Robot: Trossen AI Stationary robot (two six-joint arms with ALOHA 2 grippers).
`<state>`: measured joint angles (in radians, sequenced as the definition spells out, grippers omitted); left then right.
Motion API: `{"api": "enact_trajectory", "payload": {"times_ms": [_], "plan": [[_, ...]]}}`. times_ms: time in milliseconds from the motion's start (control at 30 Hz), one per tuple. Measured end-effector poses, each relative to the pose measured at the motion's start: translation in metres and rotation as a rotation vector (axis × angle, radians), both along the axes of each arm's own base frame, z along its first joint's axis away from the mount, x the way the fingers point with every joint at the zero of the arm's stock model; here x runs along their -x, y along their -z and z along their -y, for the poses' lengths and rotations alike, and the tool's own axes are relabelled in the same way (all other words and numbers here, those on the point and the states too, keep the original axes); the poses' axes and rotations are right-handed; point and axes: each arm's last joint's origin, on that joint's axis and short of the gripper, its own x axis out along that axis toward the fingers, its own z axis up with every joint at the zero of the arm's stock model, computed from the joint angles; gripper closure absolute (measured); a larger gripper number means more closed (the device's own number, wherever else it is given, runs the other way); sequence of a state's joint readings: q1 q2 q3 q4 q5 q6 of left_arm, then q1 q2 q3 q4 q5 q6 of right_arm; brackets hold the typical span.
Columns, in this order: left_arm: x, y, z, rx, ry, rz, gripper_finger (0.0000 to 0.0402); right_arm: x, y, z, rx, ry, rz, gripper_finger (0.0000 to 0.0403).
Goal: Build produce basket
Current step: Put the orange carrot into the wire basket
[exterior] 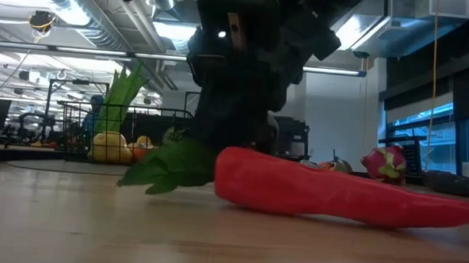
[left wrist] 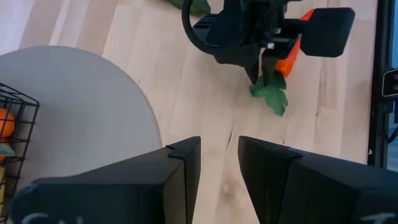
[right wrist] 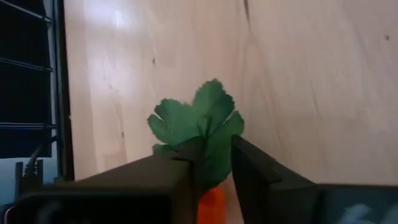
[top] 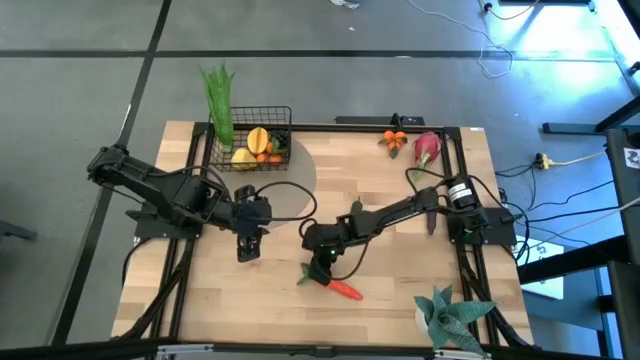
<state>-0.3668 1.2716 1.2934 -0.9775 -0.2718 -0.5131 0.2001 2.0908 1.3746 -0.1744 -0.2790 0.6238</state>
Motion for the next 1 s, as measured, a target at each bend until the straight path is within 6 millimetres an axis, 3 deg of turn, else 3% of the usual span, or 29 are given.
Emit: {"api": "enact_trajectory", "payload": {"times_ms": [167, 533, 800, 1000], "plan": [[0.000, 0.000, 0.000, -0.001, 0.000, -0.002, 0.0307, -0.001, 0.000, 0.000, 0.010, -0.016, 0.017, 0.0395], [0.000, 0.000, 0.000, -0.001, 0.000, -0.002, 0.0307, -0.003, -0.006, 0.005, 0.043, -0.019, 0.063, 0.0403], [0.002, 0.001, -0.001, -0.009, 0.001, -0.022, 0.0307, -0.003, -0.016, 0.010, -0.073, -0.117, 0.076, 0.0400], [0.004, 0.002, 0.000, -0.015, 0.007, -0.037, 0.0307, -0.003, -0.016, 0.010, -0.049, -0.129, 0.090, 0.0387]]}}
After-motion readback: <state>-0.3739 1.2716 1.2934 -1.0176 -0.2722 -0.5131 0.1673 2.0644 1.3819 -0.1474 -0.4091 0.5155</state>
